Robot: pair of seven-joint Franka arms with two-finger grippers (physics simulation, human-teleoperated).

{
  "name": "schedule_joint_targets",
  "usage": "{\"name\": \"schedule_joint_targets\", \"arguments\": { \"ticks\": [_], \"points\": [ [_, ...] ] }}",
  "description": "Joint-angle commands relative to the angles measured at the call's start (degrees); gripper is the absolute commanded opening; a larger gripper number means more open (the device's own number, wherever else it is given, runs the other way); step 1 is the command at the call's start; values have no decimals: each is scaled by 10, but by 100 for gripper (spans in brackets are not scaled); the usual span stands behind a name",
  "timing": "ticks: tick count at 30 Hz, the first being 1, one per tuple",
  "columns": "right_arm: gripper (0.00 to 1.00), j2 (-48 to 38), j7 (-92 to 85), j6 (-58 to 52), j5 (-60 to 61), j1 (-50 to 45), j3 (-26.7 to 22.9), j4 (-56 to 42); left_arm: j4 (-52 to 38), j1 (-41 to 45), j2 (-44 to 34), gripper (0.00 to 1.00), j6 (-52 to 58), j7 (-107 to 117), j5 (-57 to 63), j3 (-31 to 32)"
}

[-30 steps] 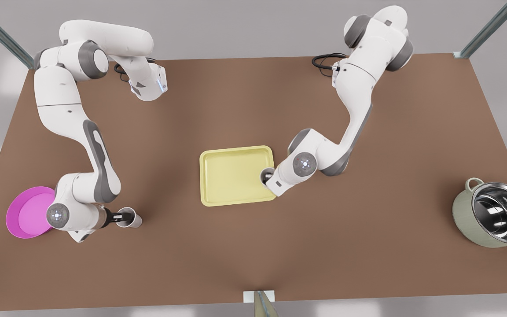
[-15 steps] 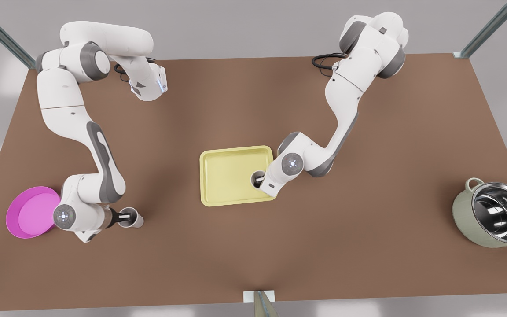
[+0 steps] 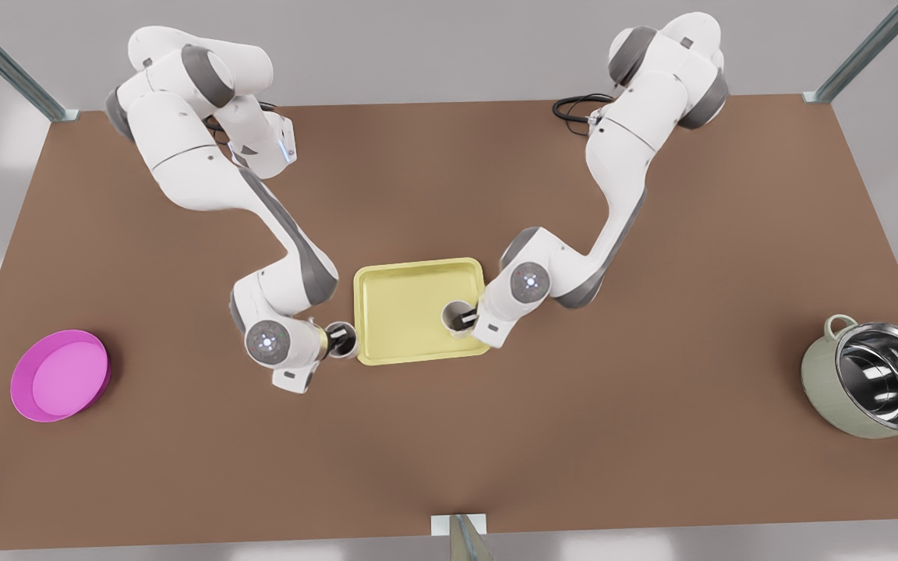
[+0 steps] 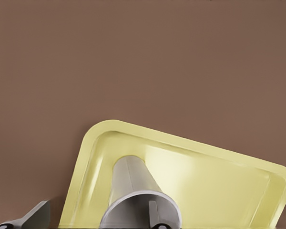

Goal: Use both arms to respectively pick up the white IKEA cups from the middle-left and middle-right positions, then place the white IKEA cups onto the middle-middle tray, ensuring that the cups remain upright and do not tip over

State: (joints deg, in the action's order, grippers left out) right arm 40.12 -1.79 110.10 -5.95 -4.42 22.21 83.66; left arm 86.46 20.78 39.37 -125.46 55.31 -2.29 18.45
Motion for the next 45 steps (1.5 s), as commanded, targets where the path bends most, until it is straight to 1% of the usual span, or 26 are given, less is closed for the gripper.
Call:
{"name": "schedule_joint_targets", "arguments": {
  "ticks": [1, 2, 3, 4, 5, 6, 7, 8, 9, 12, 13, 14, 15, 26, 29, 31, 32, 35, 36, 37, 38, 39, 41, 43, 44, 45],
  "points": [
    [24, 7, 20, 42, -2, -17, 0, 0, -3, -9, -30, 100, 88, 70, 4, -1],
    [24, 6, 21, 47, -3, -30, -1, 0, -35, -19, -49, 100, 173, 73, 6, -5],
    [24, 7, 21, 50, -3, -34, 0, 0, -129, -42, -52, 100, 328, 72, 29, -13],
    [24, 6, 21, 57, -3, -44, 0, -1, -205, -80, -51, 100, 410, 68, 30, -13],
    [24, 8, 21, 71, -2, -53, 0, 0, -248, -142, -54, 100, 455, -2, 59, -10],
    [24, 8, 21, 75, -2, -60, 0, 0, -255, -173, -74, 100, 499, -197, 103, -11],
    [24, 10, 21, 80, -1, -64, 0, 4, -258, -219, -87, 100, 531, -368, 109, -10],
    [25, 11, 21, 92, -2, -66, 0, 13, -203, -212, -155, 100, 531, -557, 128, -45],
    [25, 12, 21, 99, -1, -71, 0, 18, -59, -120, -274, 100, 412, -608, 112, -172],
    [25, 15, 21, 121, -1, -80, 0, 38, -75, -138, -268, 100, 446, -607, 70, -176],
    [32, 15, 21, 121, -1, -80, 0, 39, -75, -138, -268, 100, 448, -607, 69, -176],
    [94, 15, 21, 121, -1, -78, 0, 38, -75, -136, -266, 100, 447, -607, 69, -175],
    [100, 15, 21, 120, -1, -77, 0, 39, -75, -133, -266, 100, 451, -606, 70, -168],
    [100, -3, 22, 112, -1, -70, -1, 35, -75, -135, -265, 100, 448, -607, 60, -167],
    [100, -28, 13, 87, 1, -41, 0, 31, -75, -135, -264, 100, 448, -606, 59, -167],
    [100, -50, 17, 44, 5, -17, -2, 13, -75, -135, -263, 100, 448, -606, 60, -167],
    [100, -50, 17, 13, 4, 5, -5, -4, -75, -135, -263, 100, 448, -606, 60, -167],
    [100, -51, 16, -21, -7, 113, -9, -5, -75, -134, -264, 100, 448, -606, 60, -167],
    [100, -57, 20, -42, -31, 150, -13, -7, -75, -133, -264, 100, 449, -606, 60, -166],
    [100, -60, 8, -63, -35, 193, -27, -36, -75, -133, -265, 100, 450, -605, 60, -166],
    [100, -81, 11, -117, -36, 198, -32, -58, -75, -133, -265, 100, 450, -605, 60, -166],
    [100, -116, -15, -153, -32, 220, -37, -54, -75, -133, -265, 100, 450, -605, 60, -166],
    [100, -196, -30, -231, -21, 231, -35, -36, -75, -133, -264, 100, 450, -606, 60, -166],
    [100, -263, -35, -240, -5, 231, -36, -3, -74, -133, -263, 100, 450, -606, 60, -166],
    [100, -280, -36, -248, -5, 231, -34, -6, -74, -133, -263, 100, 450, -606, 60, -166],
    [100, -275, -45, -262, -10, 226, -32, -21, -74, -133, -261, 100, 449, -606, 60, -166]
  ]
}}
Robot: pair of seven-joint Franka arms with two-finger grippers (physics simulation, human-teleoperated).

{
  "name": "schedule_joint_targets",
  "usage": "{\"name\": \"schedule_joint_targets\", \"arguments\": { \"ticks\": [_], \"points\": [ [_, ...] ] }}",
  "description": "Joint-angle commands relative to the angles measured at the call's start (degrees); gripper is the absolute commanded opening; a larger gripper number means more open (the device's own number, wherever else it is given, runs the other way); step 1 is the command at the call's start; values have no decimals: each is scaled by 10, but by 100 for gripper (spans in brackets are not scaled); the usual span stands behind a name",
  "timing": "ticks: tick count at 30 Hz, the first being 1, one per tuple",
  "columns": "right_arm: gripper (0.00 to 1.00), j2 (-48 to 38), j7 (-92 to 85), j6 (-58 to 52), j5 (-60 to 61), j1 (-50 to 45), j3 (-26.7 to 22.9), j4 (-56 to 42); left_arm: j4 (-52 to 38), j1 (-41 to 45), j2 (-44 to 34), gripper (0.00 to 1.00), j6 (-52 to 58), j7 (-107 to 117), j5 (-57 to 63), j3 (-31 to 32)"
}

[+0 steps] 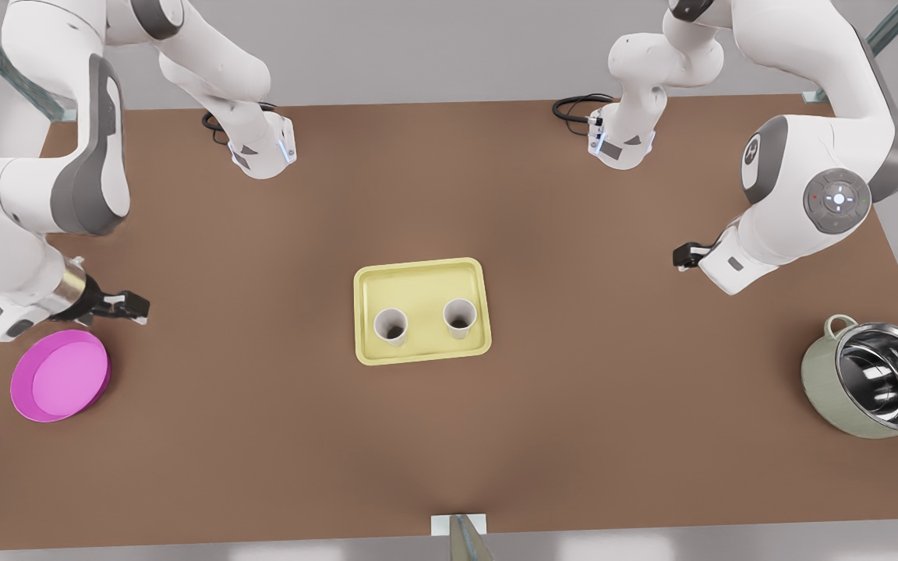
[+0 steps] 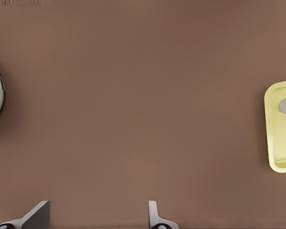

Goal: Use both arms to respectively pick up the white IKEA cups from the middle-left and middle-right positions, then place the white IKEA cups onto the middle-middle tray, ensuring that the cups remain upright and do not tip over

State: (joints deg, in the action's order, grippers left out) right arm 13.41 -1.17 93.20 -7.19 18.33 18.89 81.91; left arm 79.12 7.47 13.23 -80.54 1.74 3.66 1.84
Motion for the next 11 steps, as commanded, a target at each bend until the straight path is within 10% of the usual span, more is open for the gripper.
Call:
{"name": "schedule_joint_targets", "arguments": {
  "ticks": [1, 4, 6, 11],
  "points": [
    [100, -7, -45, -104, 0, -3, 3, -14, 0, 0, 0, 100, 0, -70, 0, 0],
    [100, -8, -53, -133, -1, -17, -7, -51, 0, 0, 0, 100, 0, -70, 0, 0],
    [100, -34, -56, -127, -4, -153, -141, -40, 0, 0, 0, 100, 0, -70, 0, 0],
    [100, -62, -54, -109, -2, -153, -142, 4, 0, -1, 1, 100, 0, -69, 0, 0]
  ]
}}
